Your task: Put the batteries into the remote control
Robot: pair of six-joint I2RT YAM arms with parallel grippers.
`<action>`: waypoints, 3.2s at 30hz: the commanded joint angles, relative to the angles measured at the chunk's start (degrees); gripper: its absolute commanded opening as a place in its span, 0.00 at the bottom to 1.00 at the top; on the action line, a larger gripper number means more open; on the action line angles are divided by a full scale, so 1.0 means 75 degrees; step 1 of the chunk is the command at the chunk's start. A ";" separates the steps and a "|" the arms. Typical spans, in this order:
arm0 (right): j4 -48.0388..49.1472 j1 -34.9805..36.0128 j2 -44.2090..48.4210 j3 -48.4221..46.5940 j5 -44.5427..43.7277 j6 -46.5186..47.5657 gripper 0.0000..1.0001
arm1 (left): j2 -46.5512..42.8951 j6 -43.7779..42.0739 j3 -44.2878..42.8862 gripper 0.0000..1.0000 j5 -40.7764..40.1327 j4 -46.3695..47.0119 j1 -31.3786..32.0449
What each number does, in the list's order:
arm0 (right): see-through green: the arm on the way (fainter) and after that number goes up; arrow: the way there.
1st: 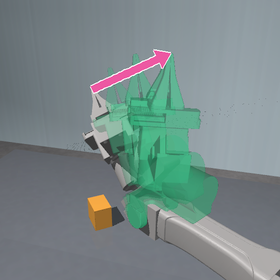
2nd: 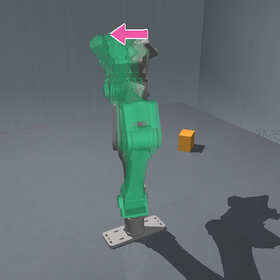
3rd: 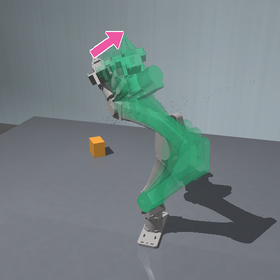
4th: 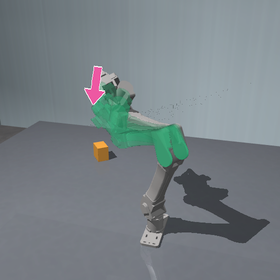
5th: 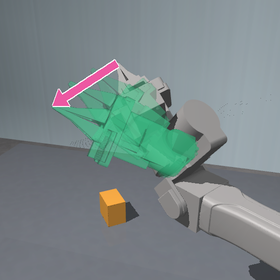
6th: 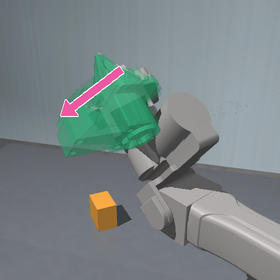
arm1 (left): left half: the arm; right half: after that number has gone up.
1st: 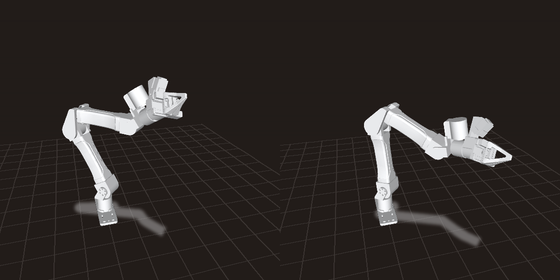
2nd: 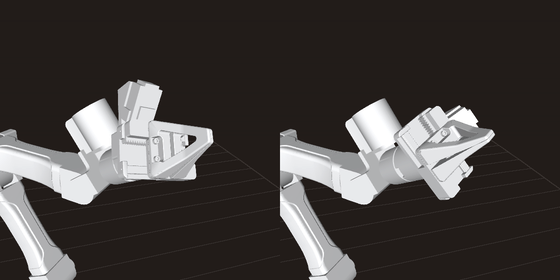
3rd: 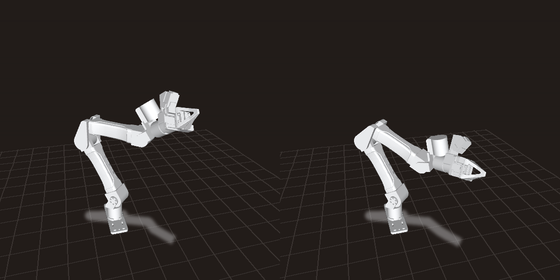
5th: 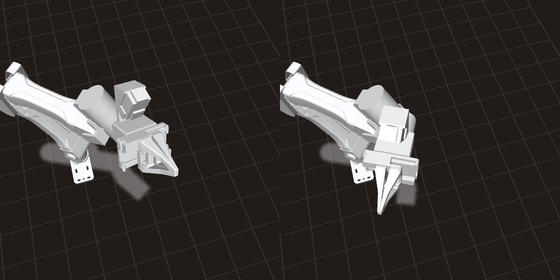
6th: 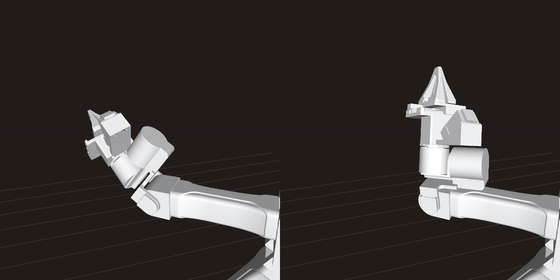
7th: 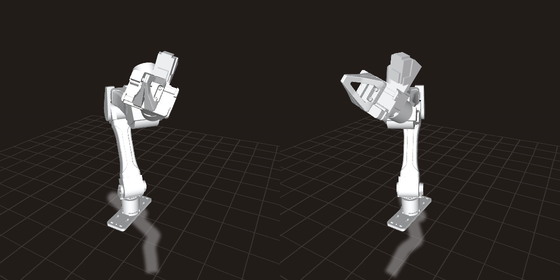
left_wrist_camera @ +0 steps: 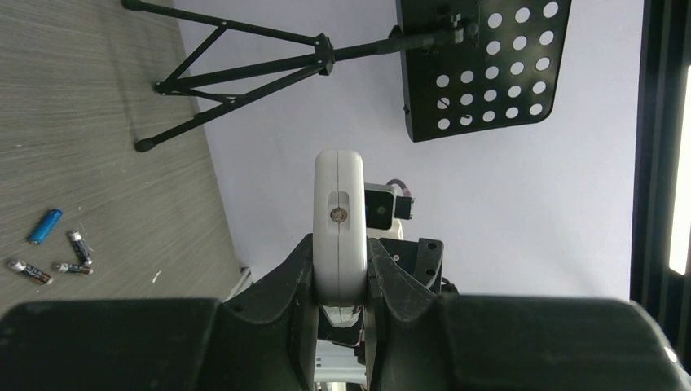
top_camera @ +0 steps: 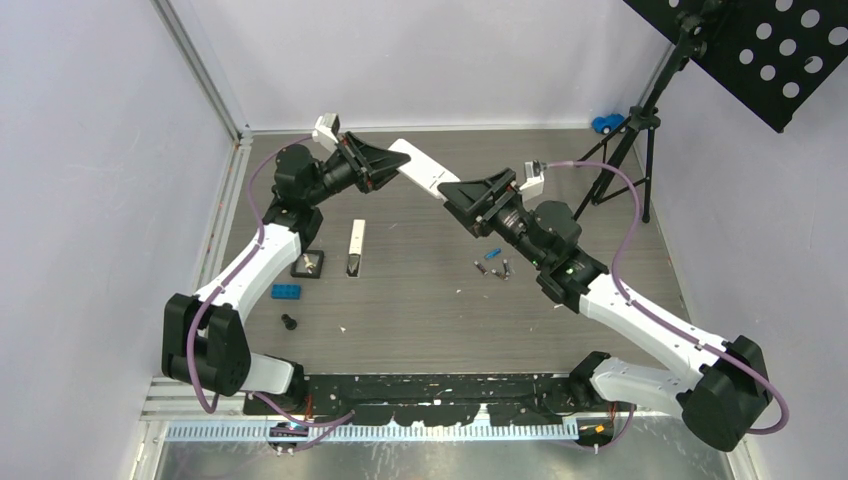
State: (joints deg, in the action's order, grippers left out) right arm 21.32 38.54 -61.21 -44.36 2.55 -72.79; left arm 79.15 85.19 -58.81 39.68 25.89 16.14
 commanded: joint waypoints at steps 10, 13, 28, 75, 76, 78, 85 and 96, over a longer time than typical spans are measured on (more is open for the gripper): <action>-0.0688 -0.0124 -0.0258 -0.0809 -0.0698 -0.0314 0.44 | -0.0218 -0.0411 -0.0320 0.00 0.0471 0.0131 0.0016; -0.0869 -0.0124 -0.0289 -0.0830 -0.0595 -0.0358 0.31 | -0.0253 -0.0622 -0.0320 0.00 0.0465 0.0005 0.0016; -0.2901 -0.0124 -0.0700 -0.1420 0.0154 -0.0659 0.22 | -0.0006 -0.2781 -0.0713 0.00 0.0646 -0.1659 0.0016; -0.3925 -0.3623 0.0733 0.2478 -0.0993 0.1863 0.00 | -0.0097 -0.5279 0.0233 0.00 0.0693 -0.2761 0.0312; -0.3648 -0.3668 0.0716 0.2671 -0.0897 0.1731 0.00 | -0.0141 -0.5265 0.0261 0.00 0.0706 -0.2761 0.0334; -0.3364 -0.3713 0.0652 0.3006 -0.0775 0.1527 0.01 | -0.0229 -0.5258 0.0328 0.00 0.0711 -0.2761 0.0365; -0.3895 -0.3745 0.0716 0.3420 -0.1001 0.1027 0.28 | -0.0460 -0.5162 0.0358 0.00 0.0866 -0.2761 0.0402; -0.6527 -0.3745 0.1552 0.2391 -0.2187 0.1447 0.67 | -0.0501 -0.4973 0.0300 0.00 0.0806 -0.2558 0.0426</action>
State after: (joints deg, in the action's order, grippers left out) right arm -22.00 10.74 -51.81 -21.37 -10.63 -63.90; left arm 77.21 46.50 -56.10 44.45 2.37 19.07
